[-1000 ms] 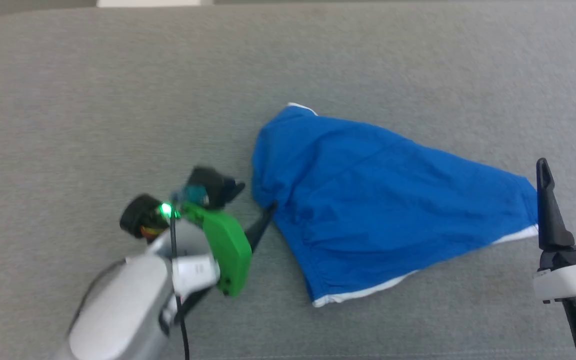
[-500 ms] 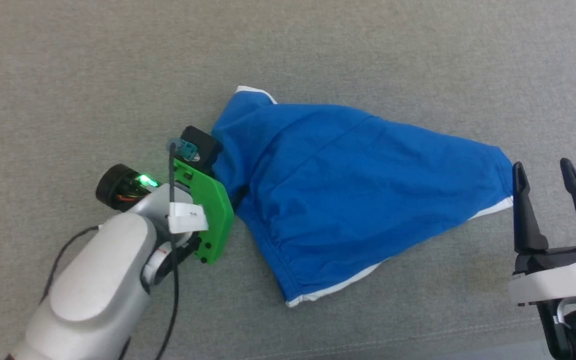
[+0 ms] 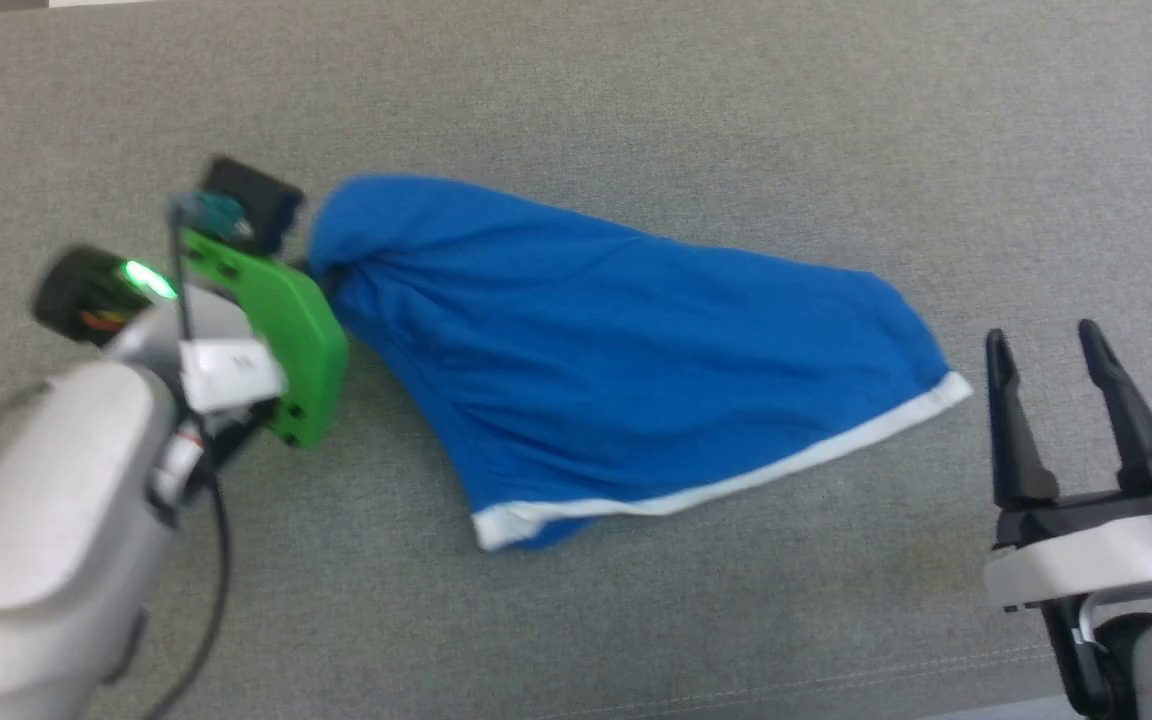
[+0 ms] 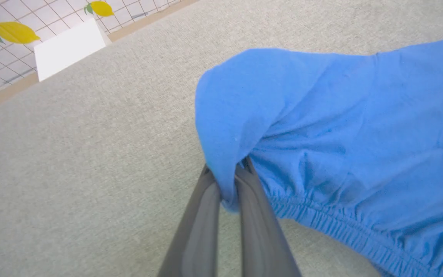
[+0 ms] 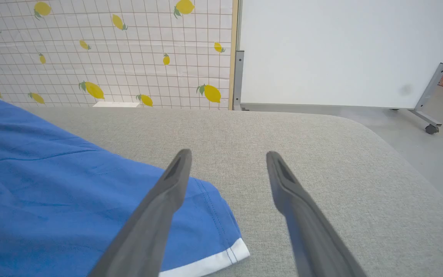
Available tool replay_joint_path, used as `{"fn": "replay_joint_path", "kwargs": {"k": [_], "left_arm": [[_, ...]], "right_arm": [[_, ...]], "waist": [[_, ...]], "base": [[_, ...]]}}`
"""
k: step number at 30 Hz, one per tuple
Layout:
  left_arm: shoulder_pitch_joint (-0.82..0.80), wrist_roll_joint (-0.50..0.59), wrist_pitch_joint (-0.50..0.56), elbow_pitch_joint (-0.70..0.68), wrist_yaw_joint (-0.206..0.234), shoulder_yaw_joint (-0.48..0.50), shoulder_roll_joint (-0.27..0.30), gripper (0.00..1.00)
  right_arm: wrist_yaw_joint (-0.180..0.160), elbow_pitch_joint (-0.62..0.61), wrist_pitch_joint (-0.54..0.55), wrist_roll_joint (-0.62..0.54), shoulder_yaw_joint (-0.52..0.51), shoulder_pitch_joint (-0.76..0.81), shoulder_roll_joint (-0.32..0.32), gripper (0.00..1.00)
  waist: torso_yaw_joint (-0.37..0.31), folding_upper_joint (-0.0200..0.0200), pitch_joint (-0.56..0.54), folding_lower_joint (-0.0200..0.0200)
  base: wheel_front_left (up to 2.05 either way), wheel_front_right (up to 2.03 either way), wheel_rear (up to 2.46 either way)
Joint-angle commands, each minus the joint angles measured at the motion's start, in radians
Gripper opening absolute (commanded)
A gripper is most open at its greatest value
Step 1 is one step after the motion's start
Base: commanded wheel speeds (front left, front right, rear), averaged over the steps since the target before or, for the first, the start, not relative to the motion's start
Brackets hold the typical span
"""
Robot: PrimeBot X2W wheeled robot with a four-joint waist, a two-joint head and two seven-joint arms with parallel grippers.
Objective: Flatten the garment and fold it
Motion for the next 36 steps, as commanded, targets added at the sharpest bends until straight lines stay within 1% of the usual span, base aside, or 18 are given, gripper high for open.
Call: {"fn": "replay_joint_path", "kwargs": {"k": [1,5,9,12,15,16,17,18,23,26,32,36], "left_arm": [[-0.032,-0.011,0.014,-0.004,-0.010,0.004,0.021,0.00],[-0.098,-0.026,0.070,0.003,-0.039,0.000,0.077,0.00],[-0.189,-0.036,0.114,0.033,-0.059,-0.032,0.143,0.00],[-0.258,-0.044,0.121,0.056,-0.064,-0.070,0.180,0.00],[-0.323,-0.060,0.101,0.078,-0.065,-0.132,0.206,0.00],[-0.334,-0.072,0.092,0.086,-0.065,-0.153,0.208,0.06],[-0.343,-0.090,0.081,0.101,-0.065,-0.175,0.209,1.00],[-0.356,-0.109,0.037,0.144,-0.065,-0.215,0.214,1.00],[-0.343,-0.113,-0.085,0.226,-0.064,-0.218,0.184,1.00],[-0.332,-0.108,-0.164,0.252,-0.043,-0.203,0.156,1.00],[-0.282,-0.101,-0.353,0.258,0.040,-0.152,0.106,1.00],[-0.213,-0.105,-0.486,0.221,0.111,-0.110,0.081,1.00]], "right_arm": [[-0.002,0.003,-0.002,0.002,0.010,-0.021,0.007,1.00],[-0.002,0.009,-0.012,0.007,0.030,-0.035,0.014,1.00],[-0.002,0.017,-0.030,0.011,0.044,-0.054,0.022,1.00],[-0.002,0.026,-0.042,0.011,0.055,-0.066,0.026,1.00],[-0.002,0.039,-0.055,0.011,0.061,-0.074,0.030,1.00],[-0.002,0.044,-0.058,0.011,0.063,-0.075,0.031,1.00],[-0.002,0.049,-0.061,0.010,0.065,-0.076,0.031,1.00],[-0.002,0.061,-0.065,0.008,0.075,-0.083,0.033,1.00],[-0.002,0.068,-0.058,0.005,0.075,-0.091,0.034,1.00],[-0.002,0.067,-0.044,0.001,0.067,-0.089,0.027,1.00],[-0.002,0.062,0.003,0.017,0.062,-0.084,-0.025,1.00],[-0.002,0.053,0.033,0.034,0.065,-0.083,-0.067,1.00]], "waist": [[-0.009,0.0000,0.007,0.0000],[-0.036,0.0000,0.037,0.0000],[-0.071,0.0000,0.084,0.0000],[-0.094,0.0000,0.112,0.0000],[-0.107,0.0000,0.130,0.0000],[-0.109,0.0000,0.133,0.0000],[-0.111,0.0000,0.135,0.0000],[-0.110,0.0000,0.135,0.0000],[-0.076,0.0000,0.102,0.0000],[-0.042,0.0000,0.067,0.0000],[0.033,0.0000,-0.016,0.0000],[0.078,0.0000,-0.059,0.0000]], "base": [[0.00,0.00,0.00],[0.00,0.00,0.00],[0.00,0.00,0.00],[0.00,0.00,0.00],[0.00,0.00,0.00],[0.00,0.00,0.00],[0.00,0.00,0.00],[0.00,0.00,0.00],[0.00,0.00,0.00],[0.00,0.00,0.00],[0.00,0.00,0.00],[0.00,0.00,0.00]]}}
